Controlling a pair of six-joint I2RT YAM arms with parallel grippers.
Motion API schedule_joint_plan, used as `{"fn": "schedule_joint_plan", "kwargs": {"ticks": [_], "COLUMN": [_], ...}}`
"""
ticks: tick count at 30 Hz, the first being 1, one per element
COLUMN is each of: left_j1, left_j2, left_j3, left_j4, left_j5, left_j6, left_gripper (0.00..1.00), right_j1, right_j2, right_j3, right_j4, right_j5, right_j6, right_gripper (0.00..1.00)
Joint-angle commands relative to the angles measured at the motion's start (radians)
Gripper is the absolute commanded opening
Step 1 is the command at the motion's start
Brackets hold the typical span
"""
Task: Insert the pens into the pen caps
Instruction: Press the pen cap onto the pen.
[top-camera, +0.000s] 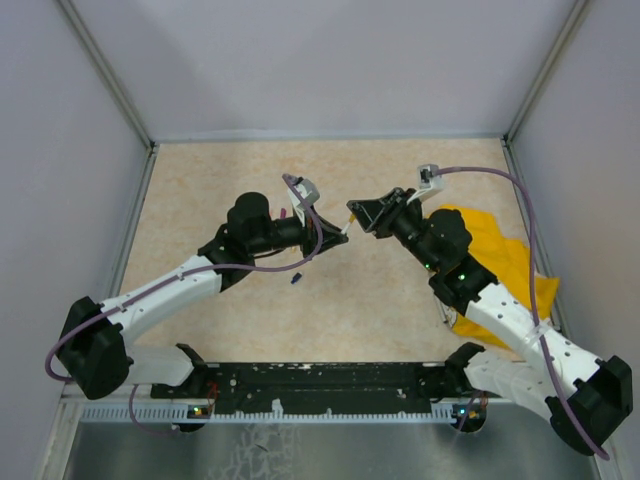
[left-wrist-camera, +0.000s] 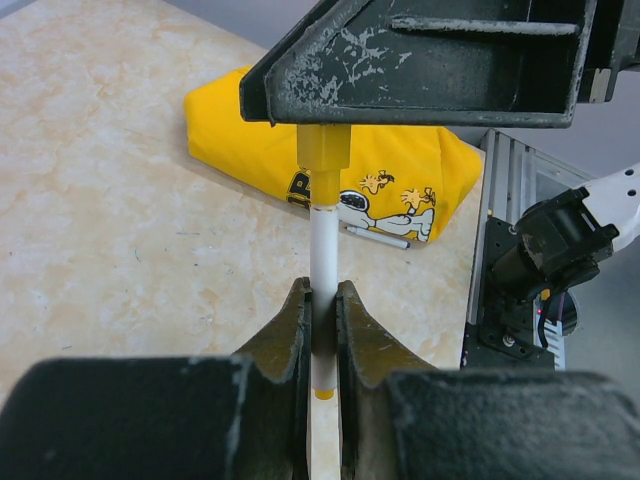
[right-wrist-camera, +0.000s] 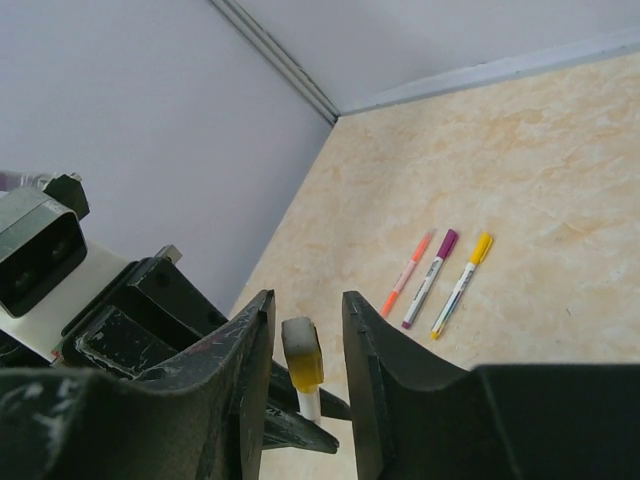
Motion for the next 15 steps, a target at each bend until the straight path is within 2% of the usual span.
{"fn": "schedule_joint_plan", "kwargs": {"ticks": [1, 15], "left_j1": [-0.002, -0.002], "left_j2": [-0.019, -0.021], "left_j3": [0.019, 0.018], "left_j4": [0.033, 0.033], "left_j5": [0.006, -0.001], "left_j6": [-0.004, -0.009], "left_gripper": [0.0, 0.0], "right_j1": [-0.008, -0.008], "right_j2": [-0.022, -0.023], "right_j3": [0.031, -0.031], "right_j4": [0.028, 0.068], "right_j5": [-0.02, -0.043], "right_j6": [-0.001, 0.005], "right_gripper": [0.32, 0.04]}}
